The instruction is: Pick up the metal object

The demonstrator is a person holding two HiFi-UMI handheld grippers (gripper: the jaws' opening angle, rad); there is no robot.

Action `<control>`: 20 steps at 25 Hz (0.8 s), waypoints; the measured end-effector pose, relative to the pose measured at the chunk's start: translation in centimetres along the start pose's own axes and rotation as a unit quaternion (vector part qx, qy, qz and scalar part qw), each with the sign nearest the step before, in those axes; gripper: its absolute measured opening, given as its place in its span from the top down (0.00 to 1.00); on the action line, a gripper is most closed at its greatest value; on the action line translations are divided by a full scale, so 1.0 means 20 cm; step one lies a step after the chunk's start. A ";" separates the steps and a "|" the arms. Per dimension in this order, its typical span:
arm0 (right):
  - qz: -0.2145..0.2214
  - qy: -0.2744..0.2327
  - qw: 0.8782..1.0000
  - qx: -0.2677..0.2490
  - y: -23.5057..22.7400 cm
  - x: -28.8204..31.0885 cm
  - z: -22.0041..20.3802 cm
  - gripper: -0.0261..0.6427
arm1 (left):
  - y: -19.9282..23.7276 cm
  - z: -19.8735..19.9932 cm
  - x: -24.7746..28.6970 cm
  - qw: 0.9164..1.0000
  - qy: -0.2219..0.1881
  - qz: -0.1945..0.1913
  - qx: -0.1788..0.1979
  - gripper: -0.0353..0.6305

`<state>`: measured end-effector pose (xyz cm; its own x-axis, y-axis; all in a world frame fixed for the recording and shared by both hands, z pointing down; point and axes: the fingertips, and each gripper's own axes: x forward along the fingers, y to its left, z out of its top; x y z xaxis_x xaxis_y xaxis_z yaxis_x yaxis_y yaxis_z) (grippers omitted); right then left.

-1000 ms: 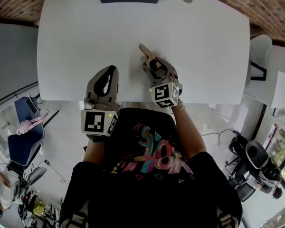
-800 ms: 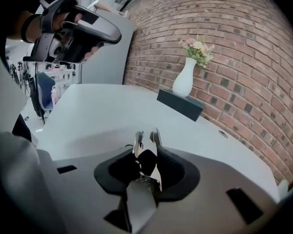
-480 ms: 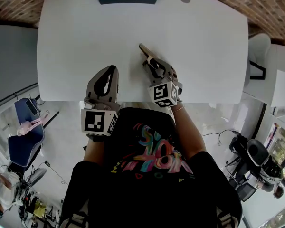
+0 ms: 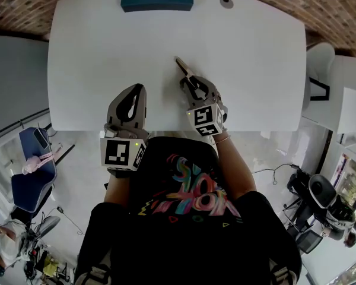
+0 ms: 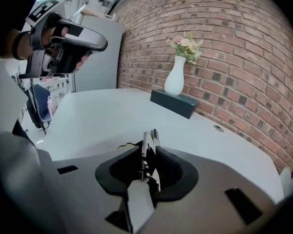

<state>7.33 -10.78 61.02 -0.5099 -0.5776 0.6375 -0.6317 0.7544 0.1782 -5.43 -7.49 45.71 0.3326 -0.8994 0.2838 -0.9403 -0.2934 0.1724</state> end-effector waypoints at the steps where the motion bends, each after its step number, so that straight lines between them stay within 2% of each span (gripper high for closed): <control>1: -0.001 -0.002 1.000 0.003 -0.01 -0.01 0.01 0.79 | 0.00 0.01 0.00 1.000 -0.002 -0.001 0.001 0.90; 10: -0.009 -0.026 0.999 0.021 -0.10 -0.13 0.09 0.79 | -0.05 0.10 0.02 1.000 -0.014 -0.009 0.015 0.90; 20: -0.020 -0.080 0.995 0.062 -0.23 -0.32 0.29 0.79 | -0.14 0.20 0.05 0.999 -0.032 -0.028 0.027 0.90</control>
<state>10.15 -12.24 51.82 -0.5631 -0.6554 0.5034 -0.7155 0.6915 0.0999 -2.81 -8.82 41.65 0.3807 -0.8995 0.2144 -0.9236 -0.3587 0.1350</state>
